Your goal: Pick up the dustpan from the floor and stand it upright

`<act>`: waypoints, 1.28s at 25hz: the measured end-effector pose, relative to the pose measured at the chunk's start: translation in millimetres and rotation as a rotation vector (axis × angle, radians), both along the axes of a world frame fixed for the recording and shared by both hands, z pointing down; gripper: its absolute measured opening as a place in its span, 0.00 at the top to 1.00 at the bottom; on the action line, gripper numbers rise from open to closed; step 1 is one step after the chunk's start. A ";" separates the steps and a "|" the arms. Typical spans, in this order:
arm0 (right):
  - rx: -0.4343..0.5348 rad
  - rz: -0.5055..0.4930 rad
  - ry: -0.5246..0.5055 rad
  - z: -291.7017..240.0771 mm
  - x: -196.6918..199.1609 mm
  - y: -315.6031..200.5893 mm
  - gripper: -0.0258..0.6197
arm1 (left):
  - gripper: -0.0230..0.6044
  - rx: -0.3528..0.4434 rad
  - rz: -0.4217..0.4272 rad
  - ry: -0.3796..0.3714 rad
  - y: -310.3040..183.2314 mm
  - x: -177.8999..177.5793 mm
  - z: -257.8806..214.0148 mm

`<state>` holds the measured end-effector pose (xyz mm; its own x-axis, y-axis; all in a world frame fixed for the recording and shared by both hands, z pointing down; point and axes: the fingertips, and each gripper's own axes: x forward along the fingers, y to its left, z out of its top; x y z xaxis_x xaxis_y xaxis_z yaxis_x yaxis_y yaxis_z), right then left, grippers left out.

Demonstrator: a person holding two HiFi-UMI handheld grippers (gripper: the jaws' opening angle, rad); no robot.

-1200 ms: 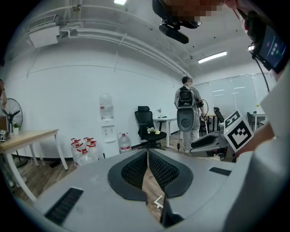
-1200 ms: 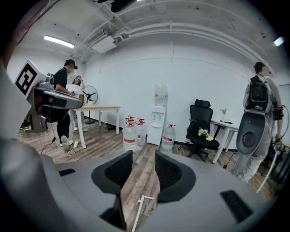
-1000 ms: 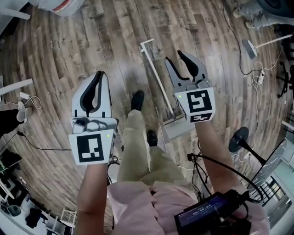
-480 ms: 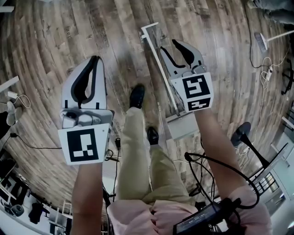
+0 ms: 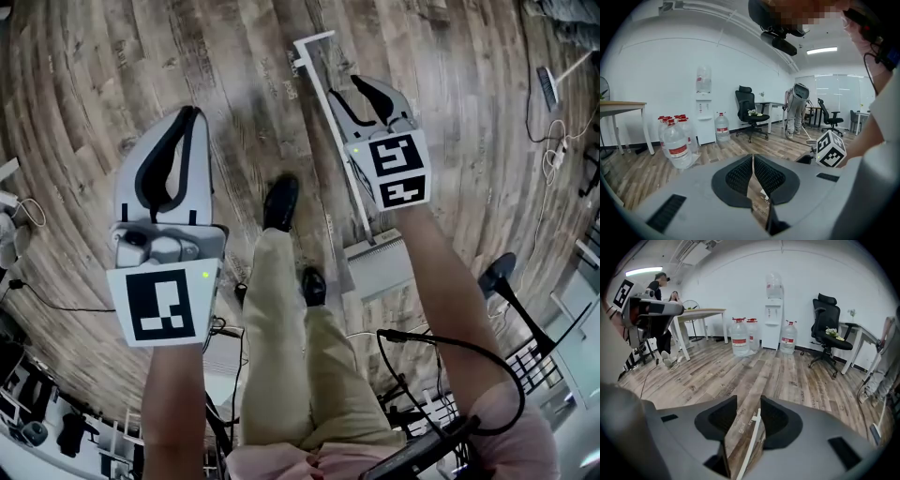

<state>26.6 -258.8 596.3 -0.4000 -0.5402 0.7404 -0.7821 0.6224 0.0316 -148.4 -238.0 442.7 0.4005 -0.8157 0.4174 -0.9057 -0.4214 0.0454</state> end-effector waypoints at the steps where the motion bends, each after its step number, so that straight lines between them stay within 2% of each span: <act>1: -0.009 -0.003 0.005 10.3 0.0 -0.4 0.72 | 0.93 -0.001 0.004 -0.001 -0.9 0.0 6.5; 12: -0.086 -0.011 0.047 114.8 -1.8 -13.9 0.72 | 0.93 0.007 0.035 0.007 -16.1 6.1 64.5; 26: -0.154 -0.022 0.111 207.3 -0.1 -23.9 0.72 | 0.93 -0.004 0.044 0.012 -24.2 2.0 119.4; 32: -0.189 -0.021 0.147 242.8 4.7 -22.8 0.72 | 0.93 -0.032 0.053 0.010 -18.9 1.0 140.0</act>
<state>31.3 -281.6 839.1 -0.2901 -0.3793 0.8786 -0.7642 0.6445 0.0260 -147.5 -256.8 582.7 0.4469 -0.7796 0.4387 -0.8817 -0.4667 0.0688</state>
